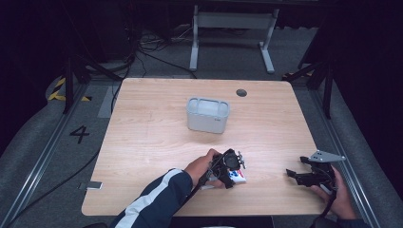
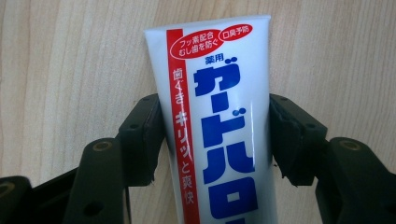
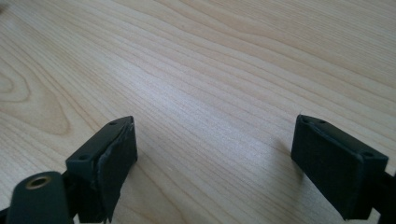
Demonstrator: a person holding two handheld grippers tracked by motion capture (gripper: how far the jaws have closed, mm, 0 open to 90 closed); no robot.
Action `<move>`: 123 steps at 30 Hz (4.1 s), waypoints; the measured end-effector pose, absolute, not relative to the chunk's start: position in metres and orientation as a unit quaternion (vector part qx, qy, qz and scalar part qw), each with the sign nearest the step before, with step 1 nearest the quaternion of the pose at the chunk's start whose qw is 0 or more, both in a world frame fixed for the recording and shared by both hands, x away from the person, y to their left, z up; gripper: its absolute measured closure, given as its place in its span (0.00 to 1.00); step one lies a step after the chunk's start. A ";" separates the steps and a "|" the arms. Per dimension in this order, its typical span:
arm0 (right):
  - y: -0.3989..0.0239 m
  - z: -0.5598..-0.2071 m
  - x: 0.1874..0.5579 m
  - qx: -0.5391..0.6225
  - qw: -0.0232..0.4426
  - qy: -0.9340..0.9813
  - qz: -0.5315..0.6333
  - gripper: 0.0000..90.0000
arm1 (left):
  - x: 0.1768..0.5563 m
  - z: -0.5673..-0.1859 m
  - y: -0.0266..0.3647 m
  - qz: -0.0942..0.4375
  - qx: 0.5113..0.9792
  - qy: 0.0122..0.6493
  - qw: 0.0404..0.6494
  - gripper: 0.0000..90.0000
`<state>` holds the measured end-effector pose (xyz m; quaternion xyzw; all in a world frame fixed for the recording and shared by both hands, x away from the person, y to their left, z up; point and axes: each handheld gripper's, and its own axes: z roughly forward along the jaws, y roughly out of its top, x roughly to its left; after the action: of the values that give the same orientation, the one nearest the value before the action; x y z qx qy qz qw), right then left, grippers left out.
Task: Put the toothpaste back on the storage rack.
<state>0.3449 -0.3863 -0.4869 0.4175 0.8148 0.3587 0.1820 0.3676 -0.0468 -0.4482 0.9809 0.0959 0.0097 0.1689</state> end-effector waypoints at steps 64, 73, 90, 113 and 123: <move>-0.386 -0.487 0.345 0.418 0.182 0.815 0.359 0.16 | 0.372 -0.377 0.049 0.081 0.909 0.157 0.377 0.72; -0.386 -0.487 0.345 0.418 0.182 0.815 0.359 0.16 | 0.377 -0.368 0.055 0.084 0.897 0.170 0.400 0.72; -0.386 -0.487 0.345 0.418 0.182 0.815 0.359 0.16 | 0.392 -0.339 0.057 0.104 0.876 0.177 0.436 0.72; -0.386 -0.487 0.345 0.418 0.182 0.815 0.359 0.16 | 0.417 -0.302 0.058 0.125 0.839 0.199 0.491 0.72; -0.386 -0.487 0.345 0.418 0.182 0.815 0.359 0.16 | 0.432 -0.302 0.058 0.132 0.828 0.214 0.501 0.72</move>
<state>0.3449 -0.3863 -0.4870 0.4177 0.8146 0.3590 0.1819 0.4320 0.0579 -0.3015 0.8280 0.2140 0.1322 0.5011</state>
